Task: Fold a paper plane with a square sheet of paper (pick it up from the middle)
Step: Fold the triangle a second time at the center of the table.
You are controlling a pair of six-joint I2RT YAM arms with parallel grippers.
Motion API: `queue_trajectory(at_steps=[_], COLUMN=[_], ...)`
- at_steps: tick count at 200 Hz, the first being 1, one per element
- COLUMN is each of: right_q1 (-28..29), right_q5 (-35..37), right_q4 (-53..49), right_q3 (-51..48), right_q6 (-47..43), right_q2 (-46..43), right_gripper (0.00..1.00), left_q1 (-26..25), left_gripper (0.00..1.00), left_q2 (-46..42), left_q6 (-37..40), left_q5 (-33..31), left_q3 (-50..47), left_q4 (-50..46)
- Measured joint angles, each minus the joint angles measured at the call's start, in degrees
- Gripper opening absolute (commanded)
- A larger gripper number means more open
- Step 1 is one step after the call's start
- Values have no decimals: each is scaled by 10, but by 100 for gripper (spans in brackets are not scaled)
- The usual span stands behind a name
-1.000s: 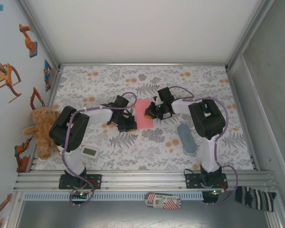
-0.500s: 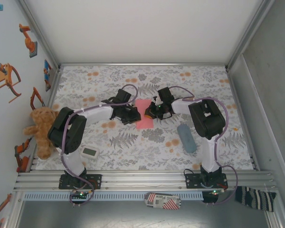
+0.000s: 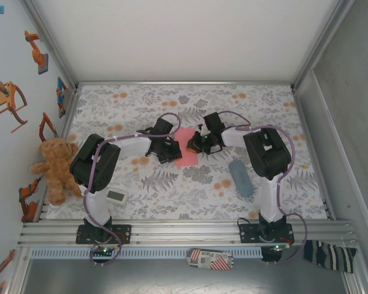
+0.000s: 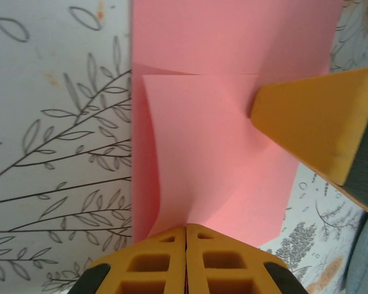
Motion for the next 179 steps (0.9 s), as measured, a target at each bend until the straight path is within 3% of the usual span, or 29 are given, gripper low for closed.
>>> queue_trajectory(at_steps=[65, 179], right_q1=[0, 8], right_q5=[3, 9], right_q4=[-27, -95], right_q3=[17, 12], right_q6=[-8, -108], right_q2=[0, -49], right_gripper=[0, 0], left_q1=[0, 0], left_gripper=[7, 6], left_q2=[0, 0], left_q6=[-16, -19], left_q5=[-3, -3], left_q3=[-16, -20], left_q4=[16, 24])
